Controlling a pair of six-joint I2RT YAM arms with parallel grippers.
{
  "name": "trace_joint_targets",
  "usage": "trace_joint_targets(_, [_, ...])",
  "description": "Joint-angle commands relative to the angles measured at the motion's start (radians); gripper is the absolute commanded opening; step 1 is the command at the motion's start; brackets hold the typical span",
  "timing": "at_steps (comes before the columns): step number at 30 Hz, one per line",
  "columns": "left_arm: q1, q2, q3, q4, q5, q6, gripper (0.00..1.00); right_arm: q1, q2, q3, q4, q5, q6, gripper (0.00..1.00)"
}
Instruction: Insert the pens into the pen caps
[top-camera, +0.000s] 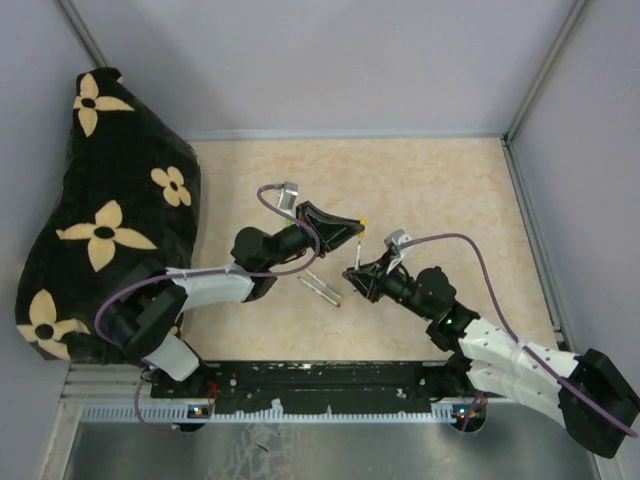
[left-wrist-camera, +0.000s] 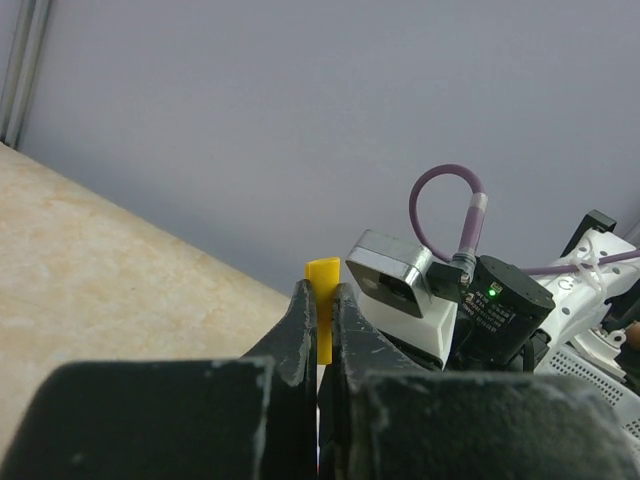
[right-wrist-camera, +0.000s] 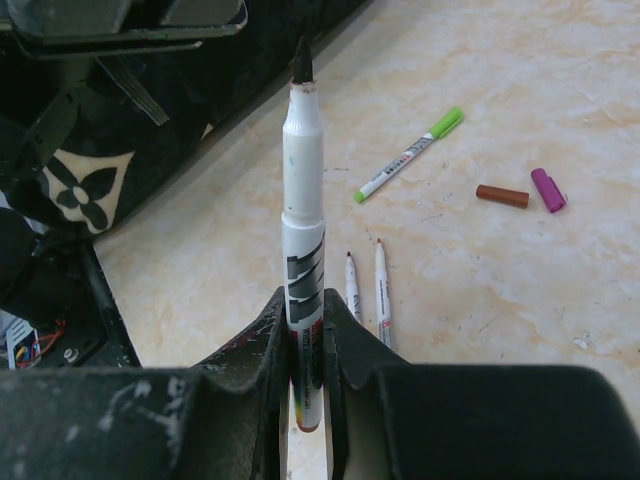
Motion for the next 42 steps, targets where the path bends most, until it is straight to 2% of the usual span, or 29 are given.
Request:
trace_joint_targets(1, [-0.012,0.012,0.011,0.070,0.014,-0.013,0.00,-0.002,-0.035,0.003,0.062,-0.011,-0.001,0.00])
trace_joint_targets(17, [-0.029,0.015,0.001,0.060,0.024,-0.006,0.00,-0.002,-0.082,0.000,0.038,0.003,-0.004,0.00])
trace_joint_targets(28, [-0.069,0.022,-0.085,0.117,0.056,-0.004,0.00,-0.002,-0.122,0.000,0.022,0.034,-0.010,0.00])
trace_joint_targets(38, [-0.156,0.089,-0.185,0.205,0.014,0.083,0.00,-0.002,-0.149,-0.001,0.014,0.063,-0.011,0.00])
trace_joint_targets(42, [-0.190,0.104,-0.196,0.174,-0.028,0.144,0.00,-0.002,-0.152,0.010,-0.008,0.071,-0.009,0.00])
